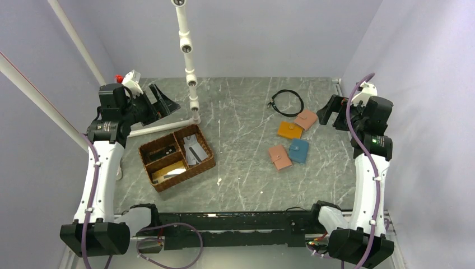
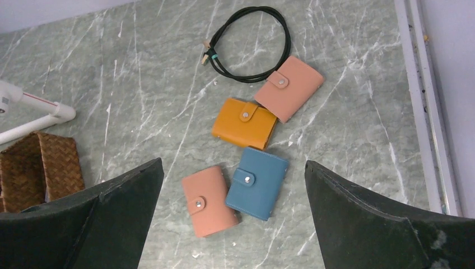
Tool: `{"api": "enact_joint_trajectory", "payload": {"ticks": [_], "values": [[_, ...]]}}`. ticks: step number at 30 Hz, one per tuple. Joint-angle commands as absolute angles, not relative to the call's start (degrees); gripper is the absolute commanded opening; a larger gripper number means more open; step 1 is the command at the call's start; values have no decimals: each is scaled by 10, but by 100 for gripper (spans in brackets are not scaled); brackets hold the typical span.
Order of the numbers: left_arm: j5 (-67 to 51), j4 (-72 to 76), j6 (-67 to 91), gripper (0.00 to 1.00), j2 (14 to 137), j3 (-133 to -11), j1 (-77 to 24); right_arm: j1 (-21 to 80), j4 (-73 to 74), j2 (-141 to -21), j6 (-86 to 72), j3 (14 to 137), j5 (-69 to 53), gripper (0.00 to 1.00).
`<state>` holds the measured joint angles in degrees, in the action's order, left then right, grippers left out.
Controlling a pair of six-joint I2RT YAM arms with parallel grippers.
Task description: Take the credit cards out of the card holder
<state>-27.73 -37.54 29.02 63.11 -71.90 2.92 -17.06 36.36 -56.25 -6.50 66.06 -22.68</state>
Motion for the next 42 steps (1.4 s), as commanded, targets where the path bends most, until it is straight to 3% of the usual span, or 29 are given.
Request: {"api": "enact_joint_trajectory", "payload": {"ticks": [1,11,20,26,35,42], "values": [[-293,-343,323,99,630,-711,27,-172,340,-561,-80,662,-230,100],[-335,-342,325,99,649,-716,27,-171,335,-559,-31,648,-267,100],[-328,-389,262,100,662,-746,-27,-132,414,-559,256,621,-593,100],[-237,-442,169,100,672,-760,-132,-117,435,-583,289,602,-634,100],[-206,-283,131,100,606,-652,-166,-117,529,-625,372,665,-581,100],[-224,-195,212,100,591,-591,-191,-118,483,-657,334,630,-527,100]]}}
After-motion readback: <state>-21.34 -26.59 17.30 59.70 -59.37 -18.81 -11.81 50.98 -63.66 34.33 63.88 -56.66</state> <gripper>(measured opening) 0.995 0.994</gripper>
